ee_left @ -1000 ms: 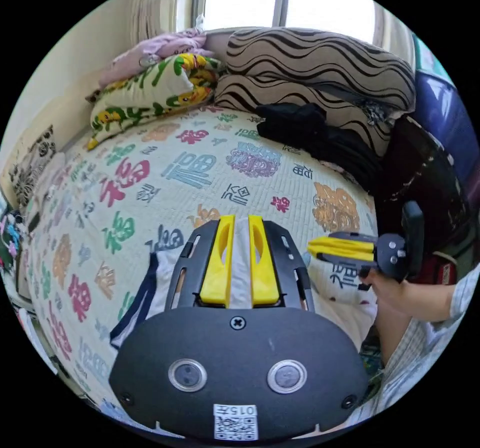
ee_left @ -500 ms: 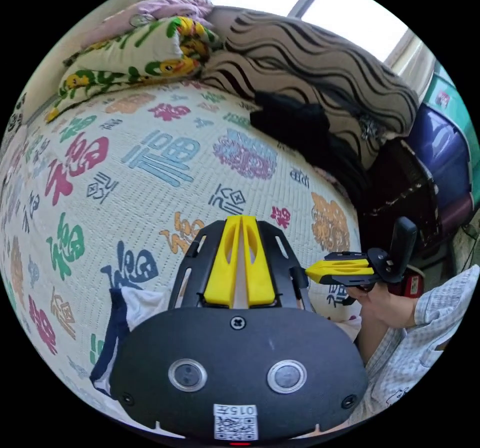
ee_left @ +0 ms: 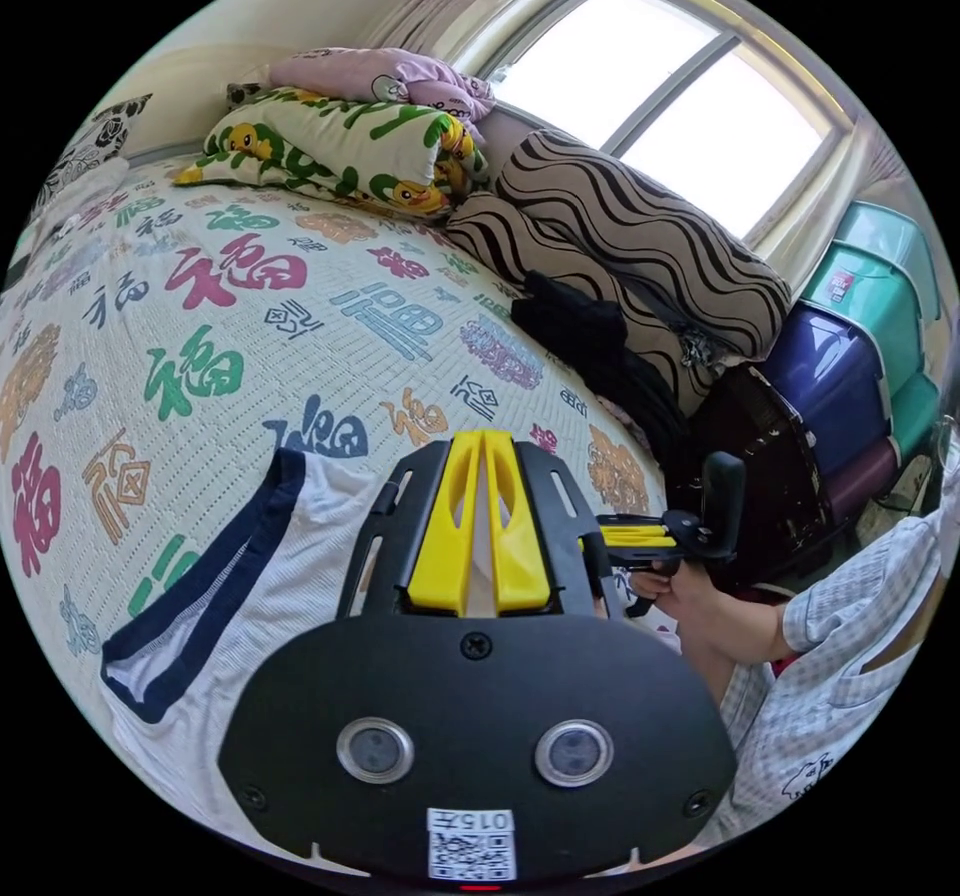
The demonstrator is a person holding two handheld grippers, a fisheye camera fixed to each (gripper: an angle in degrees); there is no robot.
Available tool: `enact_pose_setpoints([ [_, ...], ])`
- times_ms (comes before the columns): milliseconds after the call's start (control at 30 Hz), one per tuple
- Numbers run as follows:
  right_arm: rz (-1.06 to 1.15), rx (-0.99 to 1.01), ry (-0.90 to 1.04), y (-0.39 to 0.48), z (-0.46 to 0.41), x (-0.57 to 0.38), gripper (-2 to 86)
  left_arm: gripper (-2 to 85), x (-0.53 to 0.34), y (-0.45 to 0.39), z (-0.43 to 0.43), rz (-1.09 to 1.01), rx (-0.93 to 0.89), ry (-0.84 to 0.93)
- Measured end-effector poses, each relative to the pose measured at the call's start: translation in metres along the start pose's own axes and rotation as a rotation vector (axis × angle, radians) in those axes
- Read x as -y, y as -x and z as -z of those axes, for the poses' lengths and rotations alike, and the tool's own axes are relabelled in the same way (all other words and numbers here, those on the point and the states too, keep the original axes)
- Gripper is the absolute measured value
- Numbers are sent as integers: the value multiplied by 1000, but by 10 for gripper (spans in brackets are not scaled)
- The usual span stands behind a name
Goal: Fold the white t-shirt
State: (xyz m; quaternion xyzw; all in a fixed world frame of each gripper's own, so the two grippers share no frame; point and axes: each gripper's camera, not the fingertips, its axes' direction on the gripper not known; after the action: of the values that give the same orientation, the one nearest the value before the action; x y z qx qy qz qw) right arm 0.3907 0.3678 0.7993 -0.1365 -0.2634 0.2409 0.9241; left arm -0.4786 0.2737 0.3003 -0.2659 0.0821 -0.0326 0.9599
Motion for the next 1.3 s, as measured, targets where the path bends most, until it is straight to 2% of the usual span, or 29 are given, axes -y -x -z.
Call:
enact_pose_setpoints([
  [300,46,-37,-80,10,10,18,-4,-8,-25,30,47,-13,-15,-60],
  [400,-28,-41,1,-3,-13,26,25,-8,-40,46,53,37,-40,-65],
  [500,-73,139,74,-11,-33,38,55,-7,-48,53,54,55,-58,-67],
  [600,16,64,98,6,-44,44,13,-3,-51,53,54,39,-55,-65],
  [800,100,27,0,30,-32,49,-6,54,-57,59,31,29,118,147],
  [867,146,37,-11,42,-30,53,-7,50,-61,58,23,13,154,204],
  [933,234,44,-22,60,-30,56,-8,10,-69,52,23,-13,173,226],
  [1100,367,183,83,98,-55,57,-9,-6,-96,50,65,26,203,87],
  [1300,377,181,240,115,-101,51,-9,-8,-140,57,110,119,224,3],
])
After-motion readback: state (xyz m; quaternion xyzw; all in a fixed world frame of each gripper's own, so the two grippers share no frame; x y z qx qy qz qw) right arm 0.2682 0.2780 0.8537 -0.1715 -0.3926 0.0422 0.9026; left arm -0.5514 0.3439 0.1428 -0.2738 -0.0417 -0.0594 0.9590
